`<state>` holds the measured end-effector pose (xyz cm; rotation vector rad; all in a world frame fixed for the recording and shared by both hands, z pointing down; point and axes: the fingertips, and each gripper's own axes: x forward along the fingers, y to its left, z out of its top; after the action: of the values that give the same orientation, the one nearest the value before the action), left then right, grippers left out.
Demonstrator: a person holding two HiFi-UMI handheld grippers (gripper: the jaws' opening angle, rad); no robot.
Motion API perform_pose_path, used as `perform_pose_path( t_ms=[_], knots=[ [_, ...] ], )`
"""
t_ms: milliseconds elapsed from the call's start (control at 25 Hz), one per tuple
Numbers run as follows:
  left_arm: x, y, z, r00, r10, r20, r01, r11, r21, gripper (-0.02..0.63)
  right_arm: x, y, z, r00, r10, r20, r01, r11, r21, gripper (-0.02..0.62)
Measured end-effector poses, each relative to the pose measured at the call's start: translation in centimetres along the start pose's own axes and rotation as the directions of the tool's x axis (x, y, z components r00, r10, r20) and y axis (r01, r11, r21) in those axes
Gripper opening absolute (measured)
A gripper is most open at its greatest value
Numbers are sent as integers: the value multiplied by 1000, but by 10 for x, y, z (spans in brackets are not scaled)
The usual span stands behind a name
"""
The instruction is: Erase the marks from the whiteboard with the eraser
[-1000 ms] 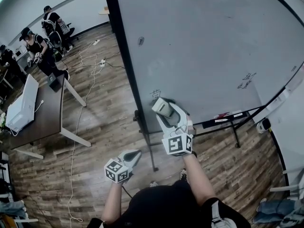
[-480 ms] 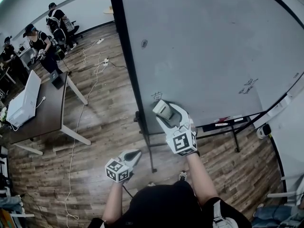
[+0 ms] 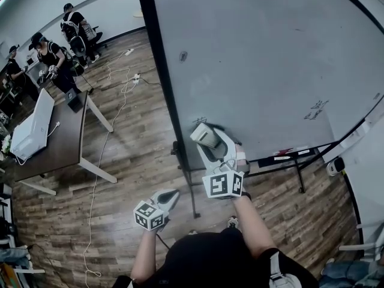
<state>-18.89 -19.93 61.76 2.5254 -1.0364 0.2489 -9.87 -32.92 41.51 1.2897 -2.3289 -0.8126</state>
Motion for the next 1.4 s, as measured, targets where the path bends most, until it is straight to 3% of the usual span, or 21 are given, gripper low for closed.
perform_pose_path(
  t_ms=[320,640,1000,1400],
  knots=[
    [-13,9,-5,1000,4,-12,-4,1000,5,11,-2,-31,46,990,-124,64,129,989,-70,253],
    [-16,12,-3,1000,0,-1,0,1000,2,11,1,-28,45,987,-155,51,161,976,-145,253],
    [-16,9,-9,1000,-6,-18,6,1000,2,11,11,13,22,997,-76,8,76,986,-149,253],
    [-20,9,-16,999,8,-33,-8,1000,-9,11,20,55,2,998,53,-31,-55,996,-65,253]
  ],
)
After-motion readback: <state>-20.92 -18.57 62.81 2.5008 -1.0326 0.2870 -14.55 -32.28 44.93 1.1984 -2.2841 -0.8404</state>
